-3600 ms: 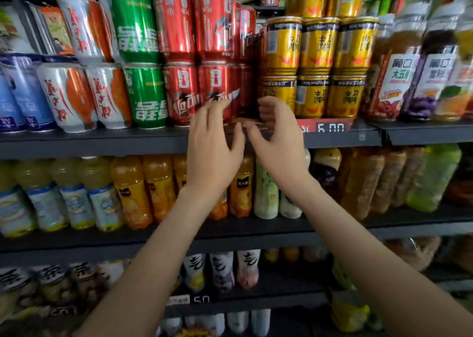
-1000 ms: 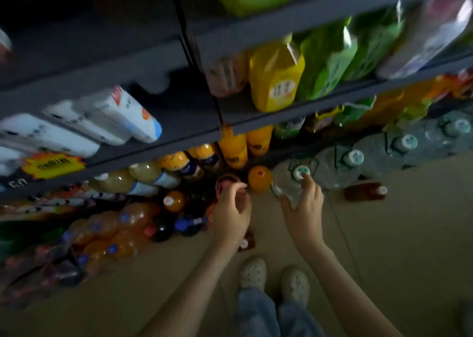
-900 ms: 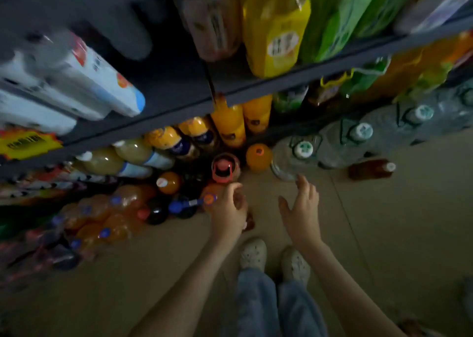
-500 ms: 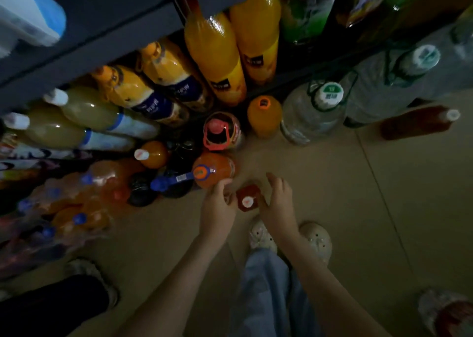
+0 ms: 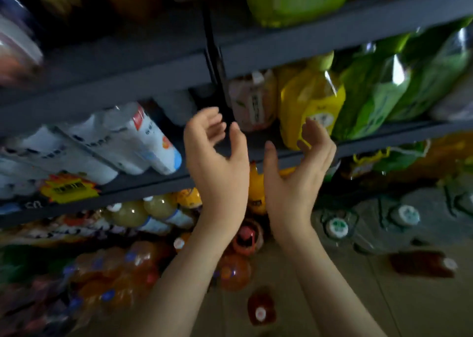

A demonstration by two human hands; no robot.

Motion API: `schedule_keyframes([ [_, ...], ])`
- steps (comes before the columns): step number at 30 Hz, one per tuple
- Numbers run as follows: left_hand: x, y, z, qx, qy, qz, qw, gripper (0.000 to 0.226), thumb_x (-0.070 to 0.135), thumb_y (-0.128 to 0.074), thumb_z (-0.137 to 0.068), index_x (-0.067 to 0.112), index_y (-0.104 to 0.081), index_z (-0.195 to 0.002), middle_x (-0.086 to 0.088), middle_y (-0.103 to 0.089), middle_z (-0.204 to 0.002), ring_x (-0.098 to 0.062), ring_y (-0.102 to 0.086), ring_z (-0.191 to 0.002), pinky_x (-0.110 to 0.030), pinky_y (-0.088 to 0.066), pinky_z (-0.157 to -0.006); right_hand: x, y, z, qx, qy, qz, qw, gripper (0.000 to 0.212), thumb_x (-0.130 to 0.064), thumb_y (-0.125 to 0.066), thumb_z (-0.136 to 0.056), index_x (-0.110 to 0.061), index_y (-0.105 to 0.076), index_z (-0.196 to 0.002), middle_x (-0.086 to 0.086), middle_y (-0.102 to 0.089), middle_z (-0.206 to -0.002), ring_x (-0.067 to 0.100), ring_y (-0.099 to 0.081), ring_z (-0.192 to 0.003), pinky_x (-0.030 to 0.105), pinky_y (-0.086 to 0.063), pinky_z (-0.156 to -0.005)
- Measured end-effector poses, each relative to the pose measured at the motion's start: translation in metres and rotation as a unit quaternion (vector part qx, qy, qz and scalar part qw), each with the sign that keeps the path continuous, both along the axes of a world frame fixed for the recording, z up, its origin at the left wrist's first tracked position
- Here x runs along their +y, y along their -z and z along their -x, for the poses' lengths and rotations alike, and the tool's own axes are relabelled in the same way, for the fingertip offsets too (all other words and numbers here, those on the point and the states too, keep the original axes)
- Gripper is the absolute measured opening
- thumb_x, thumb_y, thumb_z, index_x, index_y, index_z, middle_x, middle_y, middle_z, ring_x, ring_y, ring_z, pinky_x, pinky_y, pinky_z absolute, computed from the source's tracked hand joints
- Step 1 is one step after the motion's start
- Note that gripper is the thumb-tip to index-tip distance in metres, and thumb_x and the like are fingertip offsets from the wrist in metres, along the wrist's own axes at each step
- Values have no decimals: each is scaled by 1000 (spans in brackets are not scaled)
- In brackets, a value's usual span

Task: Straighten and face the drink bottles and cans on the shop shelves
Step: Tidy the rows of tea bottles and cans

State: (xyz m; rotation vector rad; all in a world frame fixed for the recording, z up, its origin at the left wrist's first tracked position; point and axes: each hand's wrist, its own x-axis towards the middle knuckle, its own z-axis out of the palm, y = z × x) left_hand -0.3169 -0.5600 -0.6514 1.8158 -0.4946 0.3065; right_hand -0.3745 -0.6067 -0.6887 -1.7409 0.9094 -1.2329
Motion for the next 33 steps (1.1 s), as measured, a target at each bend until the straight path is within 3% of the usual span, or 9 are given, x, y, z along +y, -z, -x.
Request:
schedule_keyframes([
  [6,-35,0,-47,87,-19,-122,989,61,24,-69,-86,8,-40,-136,-6,-47,-129,-17,-49,-119,-8,-30,-86,-50,-8,-30,18,43,23,999,71,-14,-72,-76,1,-35,-135,19,-39,-128,28,-33,-119,41,-31,-102],
  [11,-50,39,-69,46,33,-152,987,75,26,-69,-86,13,-26,-146,-10,-37,-144,-21,-39,-132,-17,-31,-95,-81,23,-44,20,87,86,992,83,-19,-80,-67,2,-36,-134,24,-40,-128,26,-31,-114,38,-24,-96],
  [15,-70,77,-90,23,73,-128,989,84,28,-74,-80,10,-26,-146,-12,-41,-142,-25,-42,-131,-28,-38,-102,-99,53,-52,13,104,153,983,94,-28,-80,-67,-12,-23,-139,22,-33,-139,27,-24,-123,55,-29,-101],
  [20,-88,97,-106,26,56,-71,996,87,29,-77,-76,8,-27,-144,-13,-46,-138,-28,-48,-126,-41,-48,-97,-119,82,-62,-8,105,238,965,100,-29,-81,-63,-15,-21,-141,21,-27,-143,30,-22,-129,58,-30,-102],
  [25,-81,86,-85,-62,15,-48,997,61,24,-65,-88,14,-35,-140,5,-46,-131,-13,-50,-120,-13,-42,-90,-109,77,-56,-56,91,255,961,101,-28,-84,-62,-15,-23,-141,20,-28,-142,31,-25,-130,58,-28,-103],
  [27,-71,60,-71,-130,-15,3,991,39,23,-62,-89,17,-49,-125,10,-52,-116,-3,-53,-105,0,-35,-78,-97,51,-47,-122,77,325,935,90,-27,-80,-67,-8,-30,-138,18,-32,-138,33,-30,-127,45,-26,-108],
  [29,-60,23,-63,-115,-31,49,992,6,27,-61,-88,21,-60,-88,12,-60,-82,5,-54,-71,-1,-36,-59,-87,8,-41,-194,52,381,903,77,-20,-75,-72,-5,-33,-135,17,-34,-134,32,-33,-125,32,-25,-109],
  [31,-47,-4,-61,-74,-28,32,996,28,33,-61,-87,15,-59,-65,8,-56,-55,5,-50,-52,-7,-36,-49,-82,-37,-40,-234,37,410,881,68,-19,-70,-77,-7,-33,-133,15,-34,-133,30,-33,-123,26,-25,-108],
  [33,-28,-22,-51,-63,-23,-79,995,42,43,-62,-85,14,-53,-56,6,-51,-49,2,-47,-48,-10,-34,-46,-83,-71,-43,-239,33,431,869,64,-25,-67,-82,-8,-32,-133,13,-32,-132,29,-32,-121,25,-25,-106],
])
